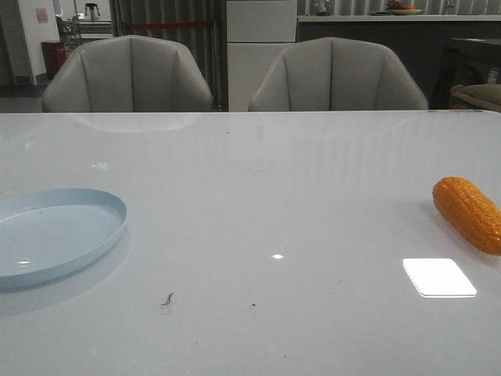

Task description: Place corn on plate with both arms

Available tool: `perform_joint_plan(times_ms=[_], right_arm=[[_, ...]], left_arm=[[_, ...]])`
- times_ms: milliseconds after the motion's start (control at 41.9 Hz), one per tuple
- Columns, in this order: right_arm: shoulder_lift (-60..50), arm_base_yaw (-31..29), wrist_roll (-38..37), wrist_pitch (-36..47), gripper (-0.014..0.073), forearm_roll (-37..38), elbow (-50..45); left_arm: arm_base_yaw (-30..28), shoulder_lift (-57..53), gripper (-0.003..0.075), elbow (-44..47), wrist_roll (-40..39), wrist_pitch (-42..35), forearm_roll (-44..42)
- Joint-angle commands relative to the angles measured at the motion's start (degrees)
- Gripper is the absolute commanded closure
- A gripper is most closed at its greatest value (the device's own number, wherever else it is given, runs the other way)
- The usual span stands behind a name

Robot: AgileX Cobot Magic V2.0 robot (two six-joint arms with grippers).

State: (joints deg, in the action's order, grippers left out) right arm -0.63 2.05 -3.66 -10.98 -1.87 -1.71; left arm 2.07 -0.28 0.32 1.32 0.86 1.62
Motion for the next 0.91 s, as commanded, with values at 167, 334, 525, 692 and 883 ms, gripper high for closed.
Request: perform_joint_plan(times_ms=[167, 334, 525, 692, 883], right_arm=[[-1.24, -0.29, 0.22, 4.72, 0.0538, -0.20, 1.02], [-1.24, -0.29, 0.22, 4.72, 0.0538, -0.20, 1.02], [-1.24, -0.29, 0.22, 4.72, 0.0538, -0.20, 1.02], [-1.24, -0.29, 0.22, 4.87, 0.0538, -0.20, 1.02], [-1.24, -0.29, 0.22, 5.21, 0.0538, -0.20, 1.02]], left_arm=[[-0.02, -0.73, 0.0631, 0.23, -0.05, -5.18, -0.16], [-0.02, -0.73, 0.0631, 0.23, -0.05, -5.18, -0.16], [-0.02, -0.73, 0.0631, 0.23, -0.05, -5.18, -0.16], [-0.02, -0.73, 0.0631, 0.23, -0.05, -5.18, -0.16], [-0.02, -0.73, 0.0631, 0.23, -0.05, -5.18, -0.16]])
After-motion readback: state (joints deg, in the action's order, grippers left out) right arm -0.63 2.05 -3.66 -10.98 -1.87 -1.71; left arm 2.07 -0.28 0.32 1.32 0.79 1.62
